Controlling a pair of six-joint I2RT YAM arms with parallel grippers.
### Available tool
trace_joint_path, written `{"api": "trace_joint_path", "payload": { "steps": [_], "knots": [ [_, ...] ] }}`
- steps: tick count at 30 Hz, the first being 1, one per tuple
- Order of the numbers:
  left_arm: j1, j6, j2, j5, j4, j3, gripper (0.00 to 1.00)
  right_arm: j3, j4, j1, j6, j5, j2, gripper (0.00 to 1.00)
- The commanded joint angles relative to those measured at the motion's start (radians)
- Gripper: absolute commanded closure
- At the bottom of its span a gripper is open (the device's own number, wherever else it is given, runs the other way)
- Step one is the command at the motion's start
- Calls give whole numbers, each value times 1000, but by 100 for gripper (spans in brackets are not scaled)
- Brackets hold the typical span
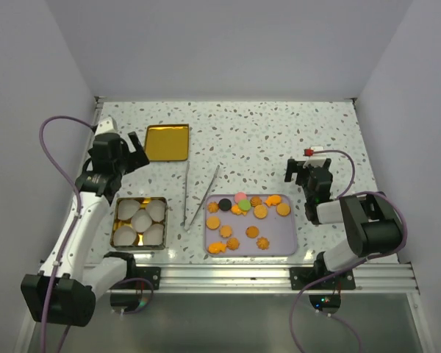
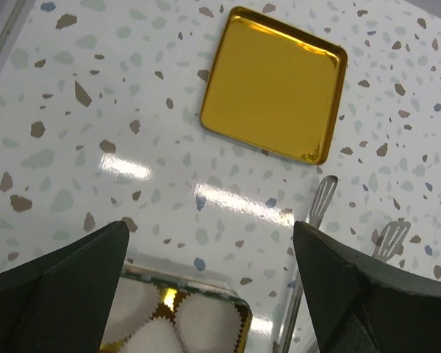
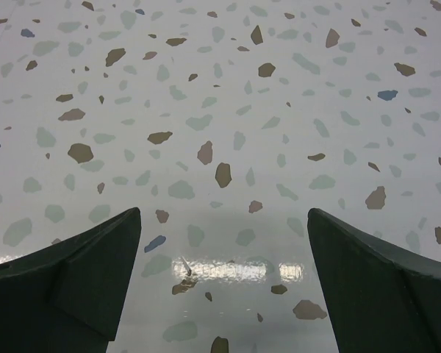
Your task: Pack the cookies
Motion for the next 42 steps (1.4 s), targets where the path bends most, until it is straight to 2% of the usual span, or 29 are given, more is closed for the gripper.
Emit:
{"api": "trace_joint_path", "payload": {
  "steps": [1,3,6,10,11,15,16,21,27,29,30,32,33,34,35,38,42],
  "knots": [
    [3,-127,-50,-17,-212,127,0,16,17,-2,-12,7,-7,1],
    [3,-163,-66,29,-309,150,0,18,15,-2,-12,4,-7,1],
    [3,-174,-131,114,-358,127,0,16,18,-4,-12,7,-7,1],
    [3,-154,-297,204,-290,-4,0,16,17,-2,-12,5,-7,1],
    [3,-138,-355,286,-274,-19,0,16,18,-2,-12,7,-9,1],
    [3,-91,-377,474,-278,-20,0,18,18,-2,-12,5,-7,1],
    [3,-72,-342,483,-346,-5,0,18,17,-2,-14,5,-7,1],
    [1,9,-328,493,-419,9,0,18,18,-2,-14,7,-5,1],
    [1,60,-242,465,-436,56,0,18,15,-2,-12,10,-7,1],
    [-3,58,-193,428,-396,82,0,21,29,10,9,122,-40,1],
    [-8,60,-175,413,-382,99,0,42,-97,25,16,186,-76,1],
    [-40,66,-103,382,-344,118,0,198,-350,24,32,264,-142,1],
    [-55,69,-77,381,-327,133,0,258,-573,24,36,272,-168,1],
    [-106,64,-54,349,-307,141,0,394,-691,24,43,277,-174,1],
    [-143,63,-14,321,-277,150,0,463,-910,25,87,286,-174,1],
    [-290,60,61,243,-264,193,0,665,-1235,27,204,294,-186,1],
    [-462,41,121,137,-296,141,0,752,-1454,27,363,153,-281,1]
  ]
}}
